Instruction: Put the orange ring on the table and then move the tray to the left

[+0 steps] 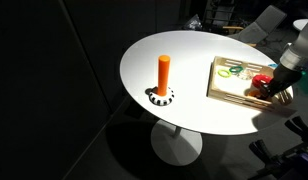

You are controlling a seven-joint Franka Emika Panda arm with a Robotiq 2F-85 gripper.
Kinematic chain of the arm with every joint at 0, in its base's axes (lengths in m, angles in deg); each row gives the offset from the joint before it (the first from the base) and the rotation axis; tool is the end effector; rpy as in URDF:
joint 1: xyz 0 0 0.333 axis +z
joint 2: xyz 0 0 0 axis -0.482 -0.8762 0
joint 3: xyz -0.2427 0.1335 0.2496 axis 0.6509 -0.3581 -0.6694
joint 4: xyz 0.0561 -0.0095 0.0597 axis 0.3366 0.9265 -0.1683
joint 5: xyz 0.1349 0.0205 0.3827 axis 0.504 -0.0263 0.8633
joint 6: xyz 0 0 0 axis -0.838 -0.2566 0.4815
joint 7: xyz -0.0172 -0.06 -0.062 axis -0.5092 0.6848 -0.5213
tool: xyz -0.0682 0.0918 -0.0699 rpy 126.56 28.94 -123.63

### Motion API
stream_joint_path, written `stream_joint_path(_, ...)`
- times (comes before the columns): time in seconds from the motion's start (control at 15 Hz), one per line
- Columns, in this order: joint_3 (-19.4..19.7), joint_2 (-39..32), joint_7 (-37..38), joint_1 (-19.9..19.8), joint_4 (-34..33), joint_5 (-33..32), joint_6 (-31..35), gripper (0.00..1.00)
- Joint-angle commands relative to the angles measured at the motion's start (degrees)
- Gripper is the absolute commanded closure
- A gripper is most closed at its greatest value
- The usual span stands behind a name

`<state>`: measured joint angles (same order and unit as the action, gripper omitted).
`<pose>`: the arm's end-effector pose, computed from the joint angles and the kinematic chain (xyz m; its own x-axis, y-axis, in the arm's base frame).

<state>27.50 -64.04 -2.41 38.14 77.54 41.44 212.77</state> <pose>0.4206 -0.0328 0.1600 0.9789 -0.2037 0.0172 -0.2044 -0.9732 0.1050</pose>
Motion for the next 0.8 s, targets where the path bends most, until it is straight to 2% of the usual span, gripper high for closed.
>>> stream_joint_path(0.0,2.0,3.1,-0.1,0.8,0.2,-0.7,-1.9,0.92)
stream_joint_path(0.33,5.0,4.9,1.9,1.3,-1.0,-3.3,-2.1,0.92)
stream_joint_path(0.73,10.6,3.7,5.6,0.8,-4.9,-8.6,-2.2,0.92)
